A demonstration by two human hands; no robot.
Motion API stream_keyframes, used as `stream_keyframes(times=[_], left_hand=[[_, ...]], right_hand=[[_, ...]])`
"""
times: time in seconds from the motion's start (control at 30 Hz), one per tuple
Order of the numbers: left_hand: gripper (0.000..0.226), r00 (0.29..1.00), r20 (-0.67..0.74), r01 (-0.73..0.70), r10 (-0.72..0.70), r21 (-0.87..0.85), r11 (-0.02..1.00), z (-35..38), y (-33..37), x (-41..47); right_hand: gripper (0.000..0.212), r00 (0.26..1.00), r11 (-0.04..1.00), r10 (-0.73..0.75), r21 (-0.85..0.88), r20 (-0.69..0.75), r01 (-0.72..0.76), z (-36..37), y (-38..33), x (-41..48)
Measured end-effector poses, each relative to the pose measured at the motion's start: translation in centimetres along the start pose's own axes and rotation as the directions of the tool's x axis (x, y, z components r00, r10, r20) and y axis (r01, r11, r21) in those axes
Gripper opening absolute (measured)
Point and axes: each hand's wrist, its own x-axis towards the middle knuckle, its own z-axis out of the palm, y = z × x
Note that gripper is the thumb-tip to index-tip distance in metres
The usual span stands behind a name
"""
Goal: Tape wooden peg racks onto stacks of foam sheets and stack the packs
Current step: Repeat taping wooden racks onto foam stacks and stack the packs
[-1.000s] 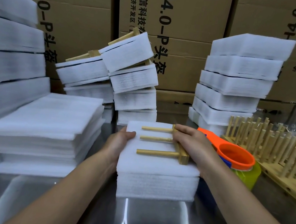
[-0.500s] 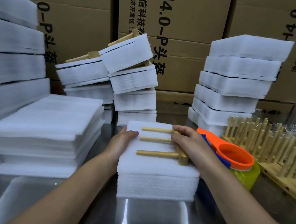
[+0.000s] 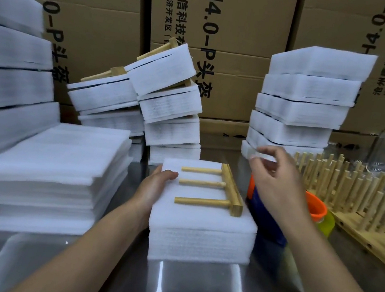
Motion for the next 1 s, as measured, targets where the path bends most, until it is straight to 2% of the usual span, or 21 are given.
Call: stream_keyframes(times=[0.03,0.1,0.17,0.23,0.3,0.43,0.53,0.7,0.8,0.87,0.93,1.0], left_hand=[[0.019,1.0,0.004,0.0,0.0,0.008,1.0,0.0,-0.1,0.1],[0.021,1.0,0.01,-0.004,0.004,0.024,1.0,-0.1,-0.2,0.5],[0.02,1.0,0.005,-0.007,0.007,0.038,0.999,0.0,-0.3,0.9],[0.026,1.0,0.004,0.002,-0.002,0.029,1.0,-0.1,-0.3,1.1],[0.033,1.0,0.017,0.024,-0.024,-0.012,1.0,-0.2,-0.4,1.3],[0.036,0.999,0.03,0.044,-0.042,-0.078,0.996,-0.6,-0.6,1.2],[0.036,0.999,0.027,0.045,-0.043,-0.084,0.995,-0.5,-0.6,0.9],[0.035,0.999,0.021,0.047,-0.045,-0.087,0.995,-0.5,-0.6,0.7],[0.035,0.999,0.009,0.051,-0.05,-0.085,0.995,-0.5,-0.6,0.8],[0.034,0.999,0.007,0.051,-0.051,-0.085,0.995,-0.6,-0.7,0.8],[0.033,0.998,0.007,0.057,-0.056,-0.081,0.995,-0.6,-0.7,0.7],[0.032,0.998,0.01,0.059,-0.058,-0.077,0.995,-0.6,-0.7,0.6]], right_hand=[[0.017,0.997,0.997,-0.057,-0.062,-0.056,0.053,-1.1,0.3,-0.2],[0.019,0.995,0.969,-0.089,-0.237,-0.04,0.077,-3.1,1.3,-0.7],[0.034,0.996,0.916,0.017,-0.401,0.082,0.017,-4.8,2.4,-1.4],[0.049,0.967,0.854,0.158,-0.519,0.201,-0.032,-5.6,3.2,-2.2],[0.06,0.946,0.8,0.184,-0.599,0.268,0.014,-5.8,3.9,-2.9],[0.068,0.946,0.818,0.042,-0.555,0.32,0.152,-5.7,4.6,-3.4],[0.058,0.935,0.76,-0.065,-0.589,0.349,0.273,-5.5,5.3,-3.5],[0.041,0.909,0.704,-0.209,-0.589,0.361,0.396,-5.4,6.5,-3.6],[0.035,0.876,0.61,-0.192,-0.646,0.442,0.459,-5.9,7.0,-3.6],[0.04,0.864,0.587,-0.159,-0.658,0.478,0.472,-5.9,7.2,-3.6],[0.043,0.863,0.587,-0.141,-0.661,0.486,0.468,-5.9,7.2,-3.5],[0.042,0.867,0.647,-0.14,-0.619,0.478,0.446,-6.1,6.9,-3.3]])
